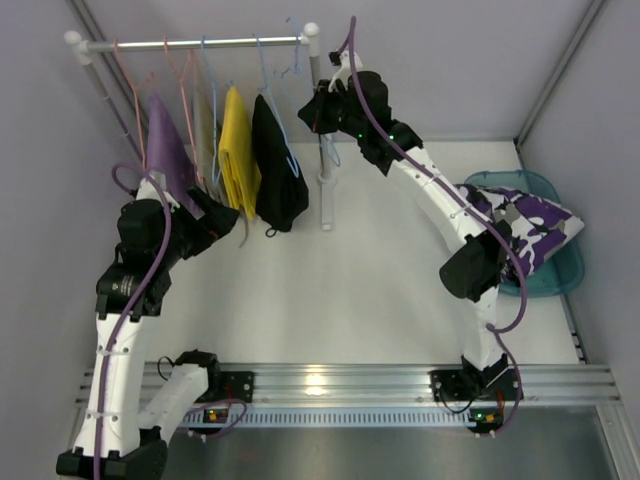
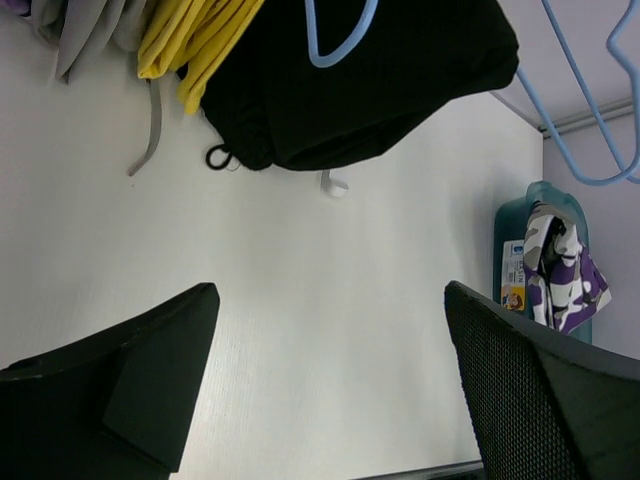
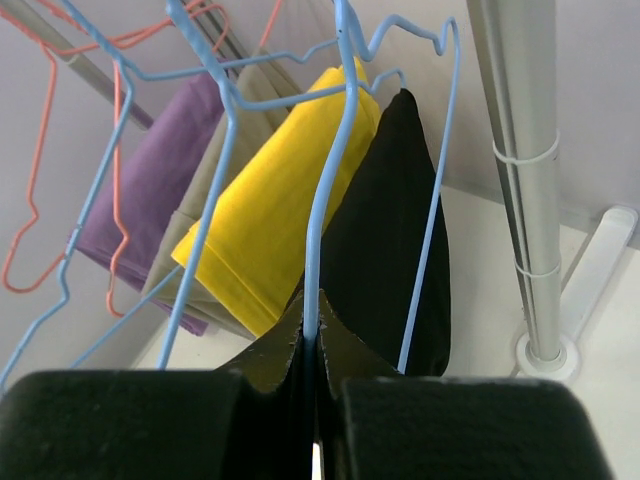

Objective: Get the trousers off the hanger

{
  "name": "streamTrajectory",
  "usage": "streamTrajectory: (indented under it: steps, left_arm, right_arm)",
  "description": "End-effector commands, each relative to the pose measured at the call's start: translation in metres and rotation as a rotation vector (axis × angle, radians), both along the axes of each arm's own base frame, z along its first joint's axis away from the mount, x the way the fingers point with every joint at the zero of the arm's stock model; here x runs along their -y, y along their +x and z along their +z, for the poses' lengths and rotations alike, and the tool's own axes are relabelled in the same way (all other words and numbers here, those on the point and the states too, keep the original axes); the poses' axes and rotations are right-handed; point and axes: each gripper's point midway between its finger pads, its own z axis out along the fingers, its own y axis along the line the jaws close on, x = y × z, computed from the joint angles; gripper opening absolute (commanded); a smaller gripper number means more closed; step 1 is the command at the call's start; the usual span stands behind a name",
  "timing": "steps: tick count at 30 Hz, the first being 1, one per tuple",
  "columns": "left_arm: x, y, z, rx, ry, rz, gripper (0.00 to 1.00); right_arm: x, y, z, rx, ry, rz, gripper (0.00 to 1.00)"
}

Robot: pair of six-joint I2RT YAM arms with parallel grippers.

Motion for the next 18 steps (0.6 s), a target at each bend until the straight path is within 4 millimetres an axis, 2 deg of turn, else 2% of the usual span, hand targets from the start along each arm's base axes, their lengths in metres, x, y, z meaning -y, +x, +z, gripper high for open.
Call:
streamTrajectory:
  steps: [1, 5, 12, 18]
  left_arm:
    - [0.002, -0.002, 0.005, 0.008, 0.002, -0.023, 0.99]
    - [0.001, -0.003, 0.008, 0.006, 0.012, -0.019, 0.99]
    - [-0.008, 0.002, 0.012, -0.006, 0.072, 0.004, 0.99]
    - [-0.009, 0.006, 0.018, -0.004, 0.08, 0.002, 0.99]
  right_arm:
    - [-0.008, 0.0, 0.05, 0.157, 0.071, -0.011, 0.0]
    - [-0.01, 0.005, 0.042, 0.158, 0.048, -0.052, 0.0]
    - [0.002, 0.021, 0.02, 0.123, -0.01, -0.17, 0.0]
    - [0.007, 0.019, 0.011, 0.116, -0.034, -0.194, 0.02]
